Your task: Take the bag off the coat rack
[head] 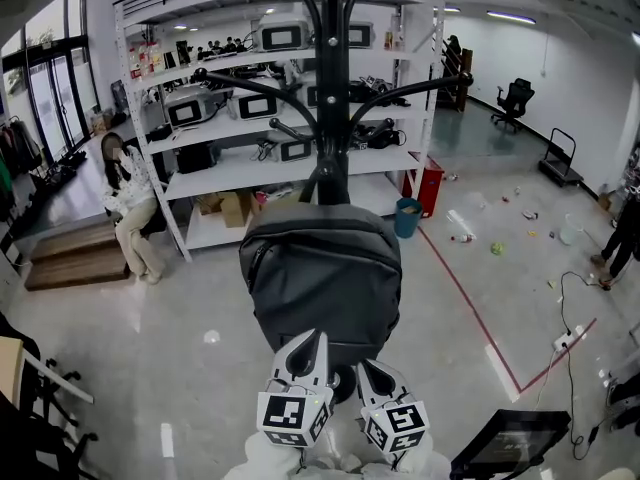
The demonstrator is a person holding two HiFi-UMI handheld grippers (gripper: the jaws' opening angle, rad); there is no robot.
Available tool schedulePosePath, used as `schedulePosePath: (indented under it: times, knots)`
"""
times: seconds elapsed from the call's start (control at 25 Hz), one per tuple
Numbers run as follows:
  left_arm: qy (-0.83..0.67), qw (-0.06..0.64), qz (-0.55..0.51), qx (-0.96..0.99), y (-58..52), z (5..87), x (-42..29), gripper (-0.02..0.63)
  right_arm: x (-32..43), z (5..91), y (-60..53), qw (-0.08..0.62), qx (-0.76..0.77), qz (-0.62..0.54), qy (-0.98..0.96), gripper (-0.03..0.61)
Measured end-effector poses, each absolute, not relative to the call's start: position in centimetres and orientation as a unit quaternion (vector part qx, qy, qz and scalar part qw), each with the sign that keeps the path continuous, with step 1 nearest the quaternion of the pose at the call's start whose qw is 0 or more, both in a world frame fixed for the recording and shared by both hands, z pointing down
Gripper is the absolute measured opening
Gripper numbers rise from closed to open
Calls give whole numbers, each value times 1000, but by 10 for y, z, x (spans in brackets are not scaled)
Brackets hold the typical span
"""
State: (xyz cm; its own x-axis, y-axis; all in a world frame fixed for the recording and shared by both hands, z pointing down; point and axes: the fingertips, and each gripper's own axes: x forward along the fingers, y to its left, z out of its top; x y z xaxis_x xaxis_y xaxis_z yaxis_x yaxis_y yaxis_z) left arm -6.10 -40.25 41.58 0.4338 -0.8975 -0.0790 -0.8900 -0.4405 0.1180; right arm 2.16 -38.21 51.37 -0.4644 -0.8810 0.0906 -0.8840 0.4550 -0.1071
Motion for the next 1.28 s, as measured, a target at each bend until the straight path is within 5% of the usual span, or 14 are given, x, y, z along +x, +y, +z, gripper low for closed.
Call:
schedulePosePath:
  times: [0.36,0.52,0.68,1.28]
  knots:
    - [-536,-32,-70,841,-435,328,-75,-1,19,506,-385,4,509,63,-859,11]
    - [-523,-21,-50,850,-445,313,-69,127,14,507,-384,5,501,63,-863,11]
    - [-531,-41,-31,846,-458,288,-69,173,9,511,-382,6,496,69,-866,11]
    - [-581,-101,71,805,-539,228,-87,191,7,517,-385,15,490,74,-869,11]
